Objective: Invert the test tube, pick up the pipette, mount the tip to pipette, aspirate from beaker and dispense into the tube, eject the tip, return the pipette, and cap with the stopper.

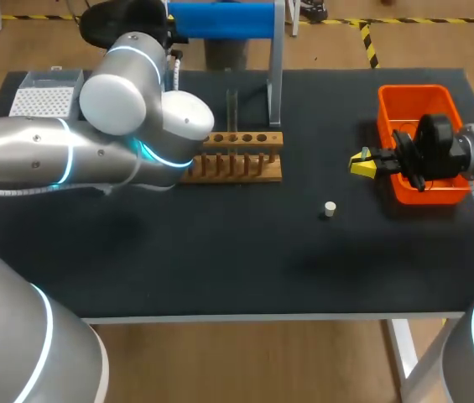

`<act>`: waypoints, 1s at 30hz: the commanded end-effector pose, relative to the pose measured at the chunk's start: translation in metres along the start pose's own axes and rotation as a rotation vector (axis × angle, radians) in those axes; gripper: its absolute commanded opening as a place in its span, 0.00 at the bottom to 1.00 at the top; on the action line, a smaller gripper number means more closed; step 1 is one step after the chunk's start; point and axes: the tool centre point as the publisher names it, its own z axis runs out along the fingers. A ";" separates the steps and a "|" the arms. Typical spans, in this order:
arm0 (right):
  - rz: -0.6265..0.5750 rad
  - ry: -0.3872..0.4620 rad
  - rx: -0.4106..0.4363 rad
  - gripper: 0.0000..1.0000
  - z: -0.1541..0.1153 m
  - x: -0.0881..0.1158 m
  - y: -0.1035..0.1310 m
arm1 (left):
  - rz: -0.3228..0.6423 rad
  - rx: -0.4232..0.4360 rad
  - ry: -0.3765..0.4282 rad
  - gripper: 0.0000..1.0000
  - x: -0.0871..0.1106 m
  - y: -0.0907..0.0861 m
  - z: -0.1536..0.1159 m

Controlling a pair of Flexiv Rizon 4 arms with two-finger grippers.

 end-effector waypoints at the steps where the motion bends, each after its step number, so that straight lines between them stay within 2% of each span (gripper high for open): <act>1: -0.001 0.001 0.000 0.00 -0.001 0.000 0.000 | 0.003 0.011 -0.005 0.00 0.000 -0.010 0.002; 7: -0.001 0.001 0.000 0.00 -0.001 0.000 0.000 | 0.018 0.041 -0.013 0.00 -0.002 -0.030 0.003; 10: -0.001 0.001 0.000 0.00 -0.001 0.000 0.000 | 0.021 0.045 -0.013 0.00 -0.002 -0.035 0.001; 15: -0.001 0.001 0.000 0.00 -0.001 0.000 0.000 | 0.017 0.055 0.044 0.00 0.002 -0.039 -0.012; 21: -0.001 0.001 0.000 0.00 -0.001 0.000 0.000 | 0.034 0.068 0.181 0.00 0.009 -0.054 -0.030; 26: -0.001 0.001 0.000 0.00 -0.001 0.000 0.000 | 0.071 0.032 0.381 0.00 0.021 -0.066 -0.049; 30: -0.001 0.001 0.000 0.00 -0.001 0.000 0.000 | 0.095 0.021 0.500 0.00 0.029 -0.075 -0.068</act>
